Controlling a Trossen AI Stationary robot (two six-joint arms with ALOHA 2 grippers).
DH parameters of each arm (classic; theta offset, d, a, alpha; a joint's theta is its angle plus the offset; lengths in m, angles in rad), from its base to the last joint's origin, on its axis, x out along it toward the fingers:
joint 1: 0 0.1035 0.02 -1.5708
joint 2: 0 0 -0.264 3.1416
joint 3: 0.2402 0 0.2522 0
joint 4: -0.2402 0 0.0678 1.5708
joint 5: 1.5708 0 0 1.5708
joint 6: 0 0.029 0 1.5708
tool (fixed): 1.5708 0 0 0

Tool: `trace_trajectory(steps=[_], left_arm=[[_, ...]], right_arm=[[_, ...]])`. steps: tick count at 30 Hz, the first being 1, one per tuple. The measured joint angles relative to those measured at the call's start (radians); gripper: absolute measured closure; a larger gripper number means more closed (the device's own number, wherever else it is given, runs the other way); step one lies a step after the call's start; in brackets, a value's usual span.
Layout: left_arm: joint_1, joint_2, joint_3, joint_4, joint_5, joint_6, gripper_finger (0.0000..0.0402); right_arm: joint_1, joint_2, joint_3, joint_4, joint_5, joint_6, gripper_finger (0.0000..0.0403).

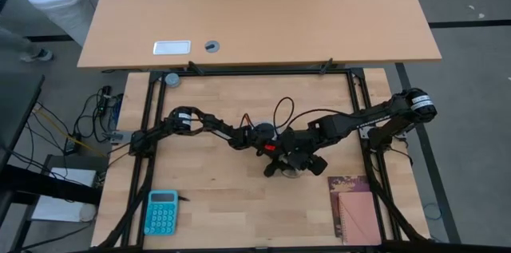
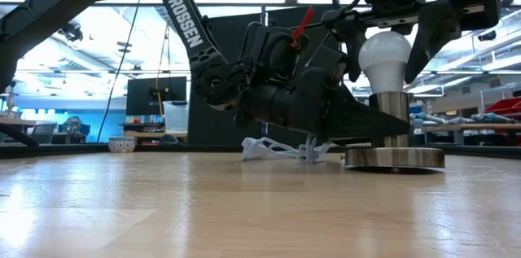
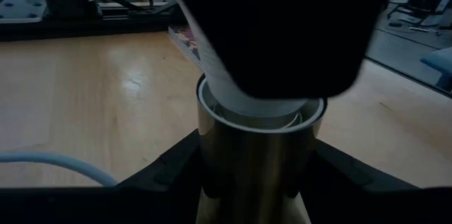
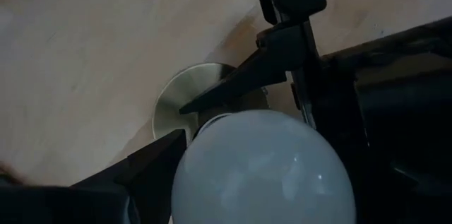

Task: Screw lightbulb
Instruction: Insert the white lightbulb into the lamp socket

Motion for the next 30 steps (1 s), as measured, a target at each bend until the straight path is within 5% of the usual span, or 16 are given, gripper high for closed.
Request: trace_trajectory(steps=[30], left_arm=[[0.000,0.000,0.000,0.001,-0.028,0.002,0.0204]], right_arm=[[-0.010,0.000,0.000,0.002,-0.003,0.048,0.0096]])
